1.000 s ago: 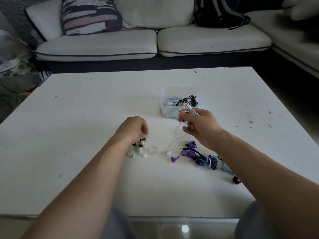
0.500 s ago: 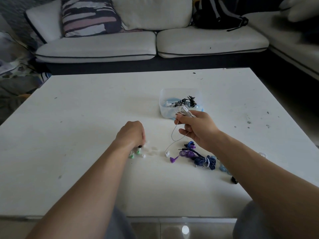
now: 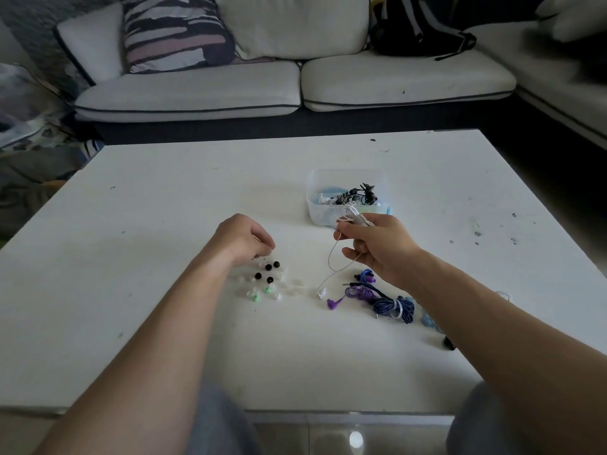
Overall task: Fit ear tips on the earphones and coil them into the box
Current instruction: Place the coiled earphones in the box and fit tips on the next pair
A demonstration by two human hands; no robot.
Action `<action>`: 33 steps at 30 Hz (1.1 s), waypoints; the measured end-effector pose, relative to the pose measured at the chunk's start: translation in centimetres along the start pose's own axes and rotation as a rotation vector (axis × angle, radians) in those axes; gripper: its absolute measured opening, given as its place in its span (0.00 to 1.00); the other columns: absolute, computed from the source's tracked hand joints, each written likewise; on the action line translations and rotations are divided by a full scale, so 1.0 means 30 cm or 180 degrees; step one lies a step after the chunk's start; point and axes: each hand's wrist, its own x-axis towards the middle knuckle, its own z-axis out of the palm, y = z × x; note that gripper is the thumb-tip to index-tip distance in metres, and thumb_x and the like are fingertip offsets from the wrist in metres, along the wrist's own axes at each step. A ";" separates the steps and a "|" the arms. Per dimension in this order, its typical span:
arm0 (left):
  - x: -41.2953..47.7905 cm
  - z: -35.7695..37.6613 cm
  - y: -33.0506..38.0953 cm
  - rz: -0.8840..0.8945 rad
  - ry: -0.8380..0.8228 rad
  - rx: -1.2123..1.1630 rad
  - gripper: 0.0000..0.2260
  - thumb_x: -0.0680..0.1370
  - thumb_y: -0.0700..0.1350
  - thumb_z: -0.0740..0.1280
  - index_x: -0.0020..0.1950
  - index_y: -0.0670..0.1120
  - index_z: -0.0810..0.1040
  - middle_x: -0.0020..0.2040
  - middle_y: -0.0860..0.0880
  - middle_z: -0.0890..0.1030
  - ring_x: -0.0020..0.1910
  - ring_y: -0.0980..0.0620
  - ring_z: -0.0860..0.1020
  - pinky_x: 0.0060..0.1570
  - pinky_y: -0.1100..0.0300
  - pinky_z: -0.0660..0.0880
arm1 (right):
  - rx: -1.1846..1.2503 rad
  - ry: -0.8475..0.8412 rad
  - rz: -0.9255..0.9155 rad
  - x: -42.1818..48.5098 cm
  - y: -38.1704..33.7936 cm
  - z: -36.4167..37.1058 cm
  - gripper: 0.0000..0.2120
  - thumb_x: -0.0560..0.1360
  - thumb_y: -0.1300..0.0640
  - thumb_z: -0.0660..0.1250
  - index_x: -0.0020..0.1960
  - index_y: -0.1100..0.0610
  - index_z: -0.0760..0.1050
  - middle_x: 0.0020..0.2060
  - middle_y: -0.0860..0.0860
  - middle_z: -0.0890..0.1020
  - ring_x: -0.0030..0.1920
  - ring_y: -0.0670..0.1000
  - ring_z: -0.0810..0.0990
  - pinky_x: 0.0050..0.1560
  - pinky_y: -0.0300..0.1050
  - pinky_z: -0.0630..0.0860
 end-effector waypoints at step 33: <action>-0.091 0.068 0.164 0.0454 -0.0987 -0.3293 0.10 0.71 0.29 0.71 0.47 0.42 0.81 0.43 0.45 0.85 0.43 0.51 0.84 0.42 0.65 0.80 | -0.0167 -0.0449 -0.0448 -0.034 -0.036 -0.001 0.11 0.76 0.62 0.72 0.55 0.66 0.80 0.38 0.53 0.83 0.27 0.44 0.70 0.42 0.42 0.79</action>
